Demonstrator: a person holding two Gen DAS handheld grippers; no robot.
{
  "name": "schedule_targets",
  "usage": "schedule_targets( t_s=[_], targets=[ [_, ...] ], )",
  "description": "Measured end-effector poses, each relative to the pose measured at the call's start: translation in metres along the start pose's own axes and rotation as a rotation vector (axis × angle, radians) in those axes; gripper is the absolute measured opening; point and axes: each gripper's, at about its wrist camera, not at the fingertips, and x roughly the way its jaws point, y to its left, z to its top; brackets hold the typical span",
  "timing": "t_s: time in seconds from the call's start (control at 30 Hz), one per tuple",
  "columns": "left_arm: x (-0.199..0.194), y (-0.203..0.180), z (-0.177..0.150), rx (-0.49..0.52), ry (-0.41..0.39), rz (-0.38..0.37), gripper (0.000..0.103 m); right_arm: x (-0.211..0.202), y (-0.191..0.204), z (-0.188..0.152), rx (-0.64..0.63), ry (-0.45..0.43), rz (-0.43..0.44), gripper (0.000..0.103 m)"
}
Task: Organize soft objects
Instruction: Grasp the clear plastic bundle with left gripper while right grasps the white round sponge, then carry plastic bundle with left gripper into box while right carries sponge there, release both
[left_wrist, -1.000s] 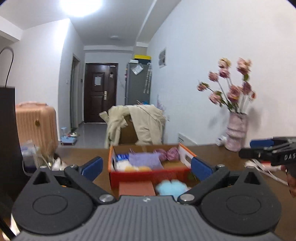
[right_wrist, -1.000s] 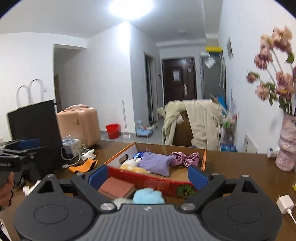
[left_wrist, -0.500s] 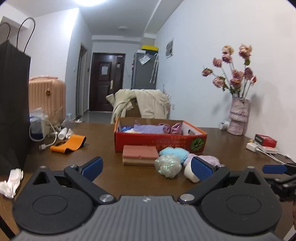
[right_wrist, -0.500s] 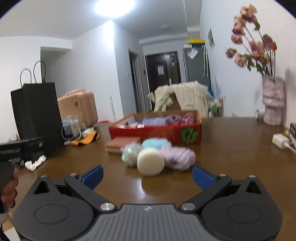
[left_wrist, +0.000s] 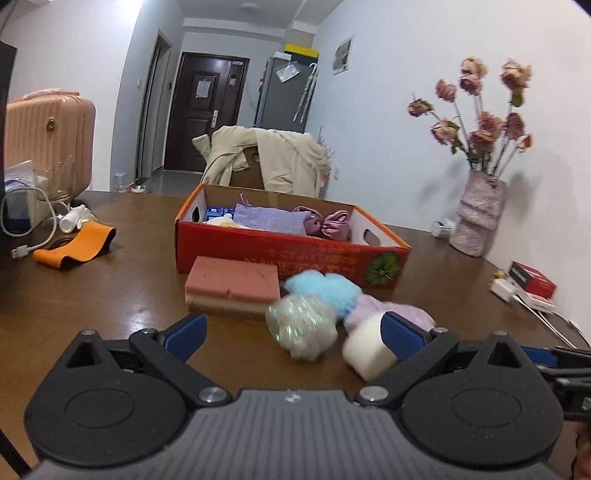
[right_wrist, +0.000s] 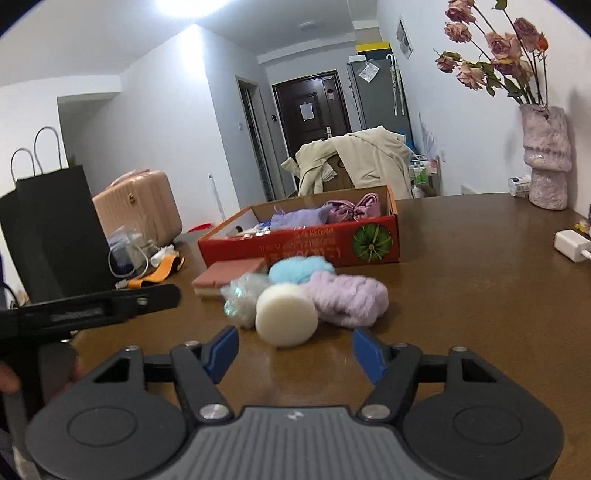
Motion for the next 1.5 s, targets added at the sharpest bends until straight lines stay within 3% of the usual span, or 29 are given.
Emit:
schedule_targets(
  t_s=[0.13, 0.2, 0.27, 0.37, 0.43, 0.47, 0.6, 0.7, 0.8, 0.87, 0.93, 1.03, 1.1, 1.13, 1.17, 1.23, 1.5],
  targets=[
    [0.04, 0.005, 0.01, 0.003, 0.047, 0.006, 0.085, 0.031, 0.0, 0.014, -0.028, 0.002, 0.026, 0.065],
    [0.059, 0.011, 0.012, -0.021, 0.096, -0.015, 0.082, 0.049, 0.003, 0.019, -0.038, 0.013, 0.046, 0.062],
    [0.076, 0.02, 0.012, -0.093, 0.158, -0.062, 0.079, 0.066, 0.004, 0.023, -0.044, 0.033, 0.063, 0.052],
    [0.097, 0.03, 0.009, -0.167, 0.21, -0.133, 0.061, 0.085, 0.004, 0.028, -0.036, 0.052, 0.089, 0.043],
    [0.102, 0.031, 0.008, -0.18, 0.217, -0.174, 0.042, 0.092, 0.006, 0.029, -0.049, 0.061, 0.093, 0.034],
    [0.103, 0.032, 0.007, -0.179, 0.225, -0.19, 0.04, 0.093, 0.006, 0.028, -0.063, 0.064, 0.088, 0.03],
    [0.081, 0.034, 0.003, -0.146, 0.237, -0.177, 0.042, 0.074, 0.0, 0.014, -0.089, 0.061, 0.077, 0.029],
    [0.059, 0.031, -0.007, -0.079, 0.206, -0.156, 0.064, 0.052, -0.012, 0.002, -0.073, 0.073, 0.074, 0.032],
    [0.057, 0.022, -0.011, -0.008, 0.191, -0.13, 0.07, 0.048, -0.017, -0.003, -0.051, 0.072, 0.064, 0.038],
    [0.061, 0.019, -0.012, 0.016, 0.189, -0.088, 0.073, 0.052, -0.013, -0.003, -0.064, 0.083, 0.052, 0.055],
    [0.065, 0.017, -0.011, 0.027, 0.174, -0.061, 0.073, 0.058, -0.006, -0.003, -0.097, 0.096, 0.034, 0.066],
    [0.068, 0.017, -0.008, 0.042, 0.118, -0.069, 0.074, 0.069, 0.003, -0.005, -0.124, 0.118, 0.055, 0.068],
    [0.073, 0.017, -0.006, 0.059, 0.123, -0.08, 0.07, 0.077, 0.009, -0.006, -0.143, 0.138, 0.058, 0.068],
    [0.076, 0.017, -0.006, 0.061, 0.139, -0.078, 0.056, 0.081, 0.012, -0.007, -0.151, 0.151, 0.051, 0.068],
    [0.077, 0.017, -0.007, 0.062, 0.155, -0.09, 0.048, 0.082, 0.015, -0.007, -0.16, 0.153, 0.053, 0.067],
    [0.074, 0.019, -0.008, 0.054, 0.165, -0.115, 0.041, 0.083, 0.019, -0.009, -0.174, 0.16, 0.055, 0.057],
    [0.015, 0.011, -0.01, 0.052, 0.107, -0.152, 0.04, 0.054, 0.02, -0.013, -0.16, 0.134, 0.004, 0.053]
  ],
)
